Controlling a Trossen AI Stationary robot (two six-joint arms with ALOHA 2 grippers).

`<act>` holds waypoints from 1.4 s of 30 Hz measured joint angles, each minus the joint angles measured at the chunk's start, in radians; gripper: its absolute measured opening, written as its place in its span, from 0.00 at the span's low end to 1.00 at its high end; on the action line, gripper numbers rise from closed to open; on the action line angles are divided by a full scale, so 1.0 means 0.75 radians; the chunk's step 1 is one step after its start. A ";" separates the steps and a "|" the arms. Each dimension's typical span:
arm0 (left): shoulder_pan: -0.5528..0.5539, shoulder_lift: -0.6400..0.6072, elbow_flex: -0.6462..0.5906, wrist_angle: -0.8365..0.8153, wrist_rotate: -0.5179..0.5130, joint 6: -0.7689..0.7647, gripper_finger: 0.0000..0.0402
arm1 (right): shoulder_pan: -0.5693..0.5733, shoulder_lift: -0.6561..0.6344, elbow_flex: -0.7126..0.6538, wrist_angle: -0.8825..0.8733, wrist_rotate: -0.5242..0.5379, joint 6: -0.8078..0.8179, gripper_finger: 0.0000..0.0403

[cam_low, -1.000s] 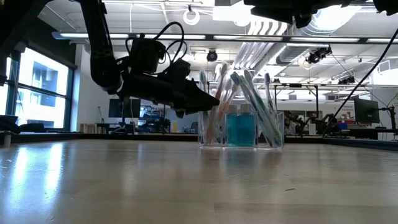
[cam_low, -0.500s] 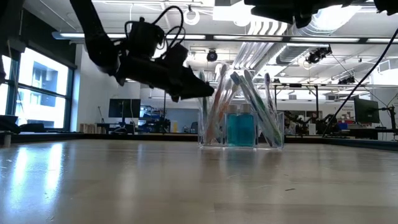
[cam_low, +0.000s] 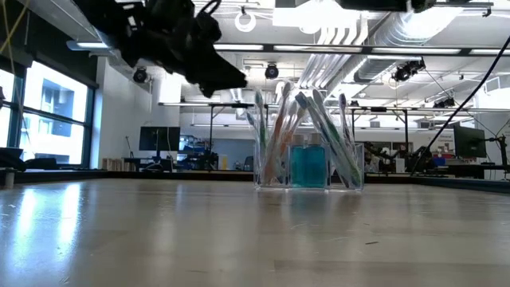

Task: Pick & Place toothbrushing station
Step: Return to Home Position

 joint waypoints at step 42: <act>0.001 -1.336 -0.875 -0.321 -0.099 -0.010 0.00 | -0.201 -0.956 -0.725 -0.372 -0.786 0.673 0.00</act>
